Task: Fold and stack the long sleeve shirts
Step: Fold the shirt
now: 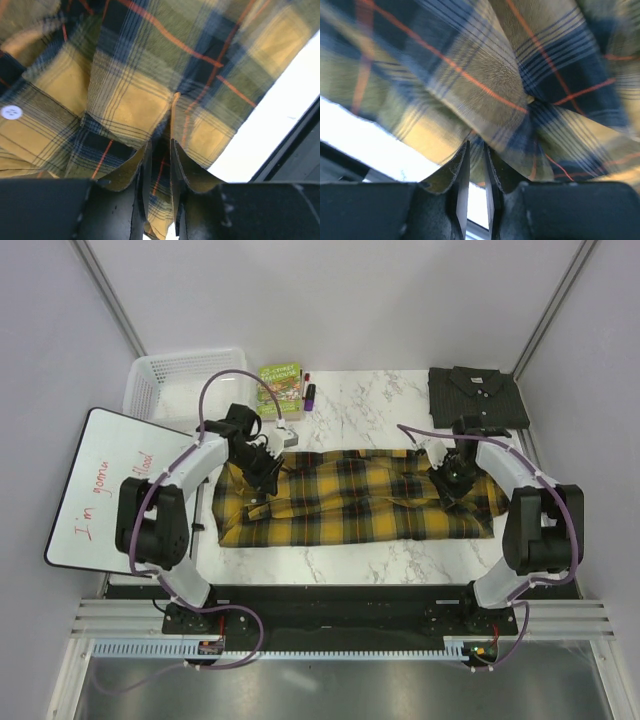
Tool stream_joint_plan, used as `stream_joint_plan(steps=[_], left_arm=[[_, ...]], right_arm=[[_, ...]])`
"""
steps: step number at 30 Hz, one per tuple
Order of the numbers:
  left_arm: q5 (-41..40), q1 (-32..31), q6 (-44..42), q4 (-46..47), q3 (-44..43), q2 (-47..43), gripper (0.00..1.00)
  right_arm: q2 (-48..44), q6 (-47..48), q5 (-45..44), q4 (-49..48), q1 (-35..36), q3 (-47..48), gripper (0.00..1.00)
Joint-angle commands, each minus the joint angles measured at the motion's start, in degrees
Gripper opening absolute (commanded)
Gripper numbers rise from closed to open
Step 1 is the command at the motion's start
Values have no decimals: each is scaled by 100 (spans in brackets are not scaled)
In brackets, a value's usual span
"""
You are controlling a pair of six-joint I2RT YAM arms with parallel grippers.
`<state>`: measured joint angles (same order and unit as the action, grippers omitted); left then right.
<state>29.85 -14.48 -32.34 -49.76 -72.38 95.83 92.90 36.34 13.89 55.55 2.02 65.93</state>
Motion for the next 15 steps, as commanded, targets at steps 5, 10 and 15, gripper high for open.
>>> stream_joint_plan(steps=[5, 10, 15], left_arm=[[-1067, 33, -9, 651, 689, 489, 24], [-1454, -2, -465, 713, 1522, 296, 23], [-1535, -247, -528, 564, 2175, -116, 23]], right_arm=[[773, -302, -1211, -1380, -53, -458, 23], [748, -180, -1301, -1346, -44, -344, 25], [247, 48, -1484, -1099, -44, -335, 28]])
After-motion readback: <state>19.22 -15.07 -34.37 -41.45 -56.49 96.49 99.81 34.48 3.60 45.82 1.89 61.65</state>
